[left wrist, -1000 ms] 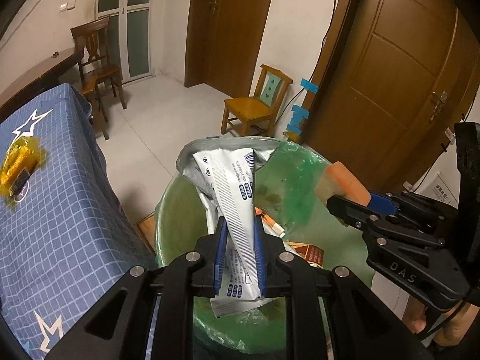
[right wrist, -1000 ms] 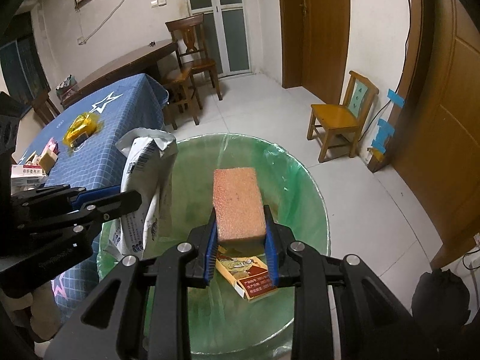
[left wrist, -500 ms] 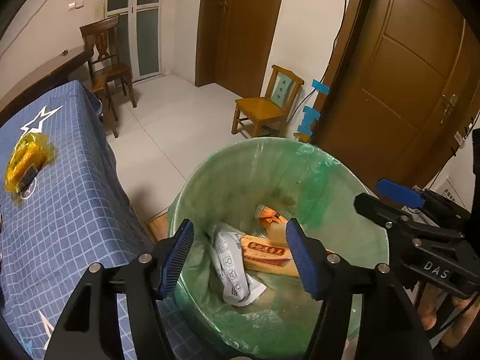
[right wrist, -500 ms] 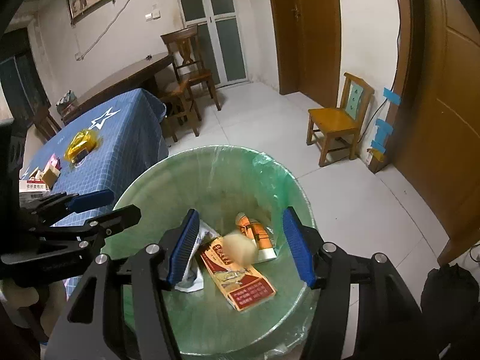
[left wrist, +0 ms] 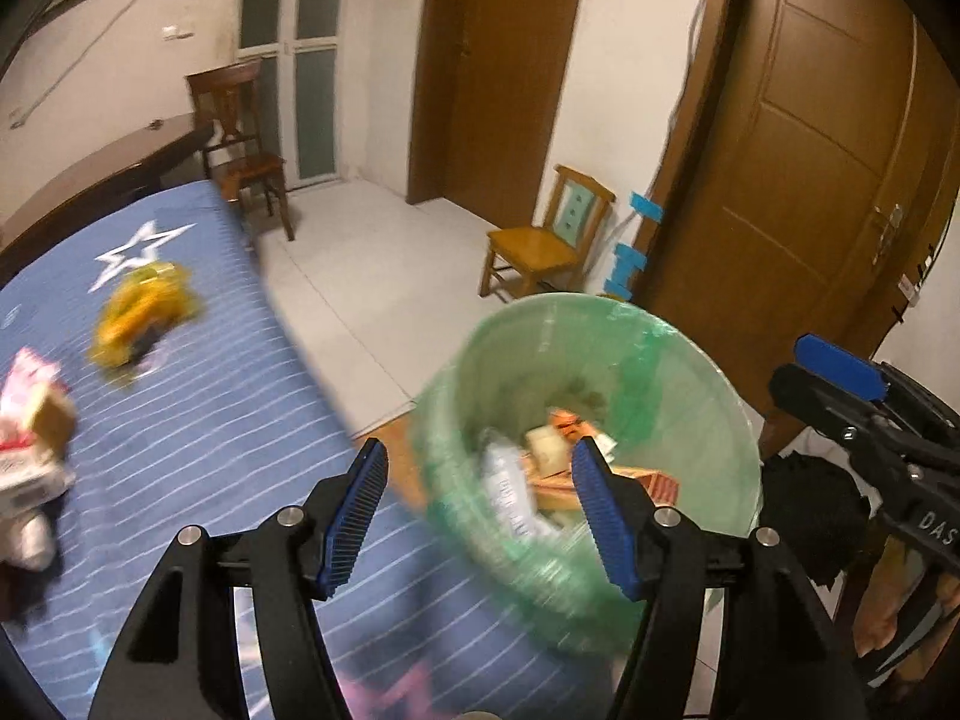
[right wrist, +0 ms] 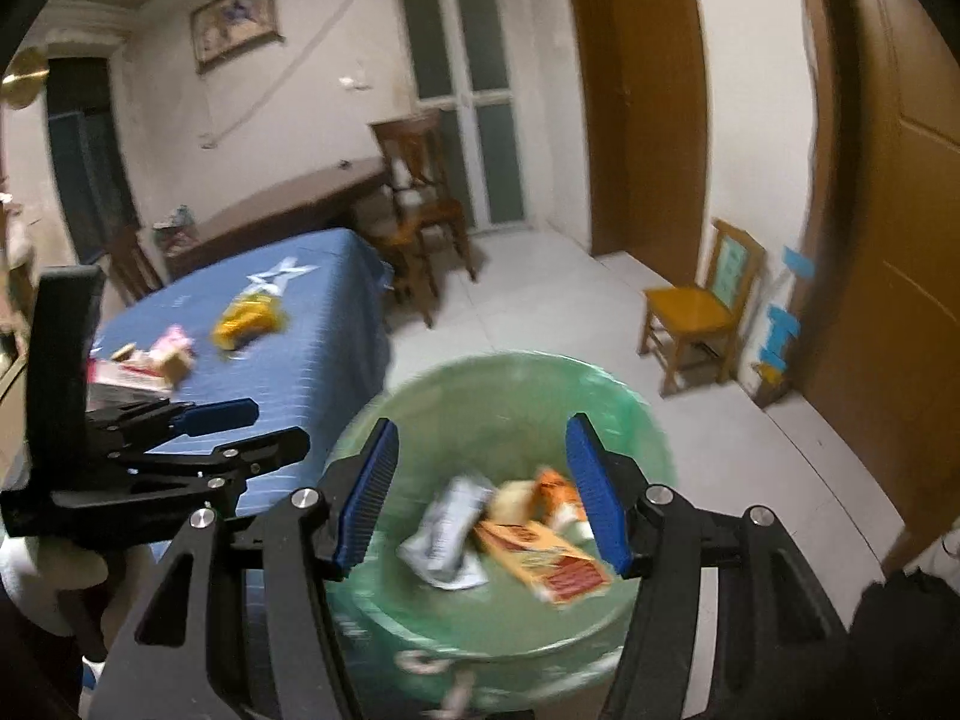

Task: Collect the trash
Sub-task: 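Move both open grippers back over the table items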

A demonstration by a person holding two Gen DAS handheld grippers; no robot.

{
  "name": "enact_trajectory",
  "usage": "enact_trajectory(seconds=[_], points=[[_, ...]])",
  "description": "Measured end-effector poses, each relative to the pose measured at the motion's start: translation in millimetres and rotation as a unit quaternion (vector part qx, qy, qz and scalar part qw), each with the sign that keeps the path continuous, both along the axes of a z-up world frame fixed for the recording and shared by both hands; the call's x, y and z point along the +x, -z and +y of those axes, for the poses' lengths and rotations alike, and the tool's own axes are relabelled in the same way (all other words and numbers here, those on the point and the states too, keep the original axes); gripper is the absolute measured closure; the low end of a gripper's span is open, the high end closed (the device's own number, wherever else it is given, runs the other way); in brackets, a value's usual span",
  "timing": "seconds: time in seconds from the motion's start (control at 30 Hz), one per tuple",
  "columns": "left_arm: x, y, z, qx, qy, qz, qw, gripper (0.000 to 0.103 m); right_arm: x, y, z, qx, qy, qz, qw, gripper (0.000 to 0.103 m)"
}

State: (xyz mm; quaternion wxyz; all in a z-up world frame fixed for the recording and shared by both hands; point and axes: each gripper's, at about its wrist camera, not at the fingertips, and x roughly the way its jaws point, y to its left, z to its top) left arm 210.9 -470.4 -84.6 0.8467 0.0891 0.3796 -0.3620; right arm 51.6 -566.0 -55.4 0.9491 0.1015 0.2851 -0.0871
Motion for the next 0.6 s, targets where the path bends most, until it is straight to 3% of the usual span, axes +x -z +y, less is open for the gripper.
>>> enact_trajectory(seconds=[0.17,0.3,0.4,0.5,0.6], points=[[2,-8,96,-0.006,-0.051,-0.005,0.9987,0.038,10,-9,60,-0.001,-0.071,-0.018,0.997,0.034],[8,-11,185,-0.009,-0.107,-0.011,0.9942,0.038,30,-2,104,0.002,-0.121,-0.004,0.993,0.033],[17,-9,258,-0.001,-0.162,-0.007,0.9868,0.038,45,4,135,0.006,-0.156,0.01,0.988,0.033],[39,-11,340,0.001,-0.227,0.007,0.9739,0.038,54,7,164,0.003,-0.183,0.018,0.983,0.033],[63,-20,390,0.028,-0.237,0.007,0.971,0.038,66,7,193,-0.005,-0.21,0.024,0.977,0.031]])
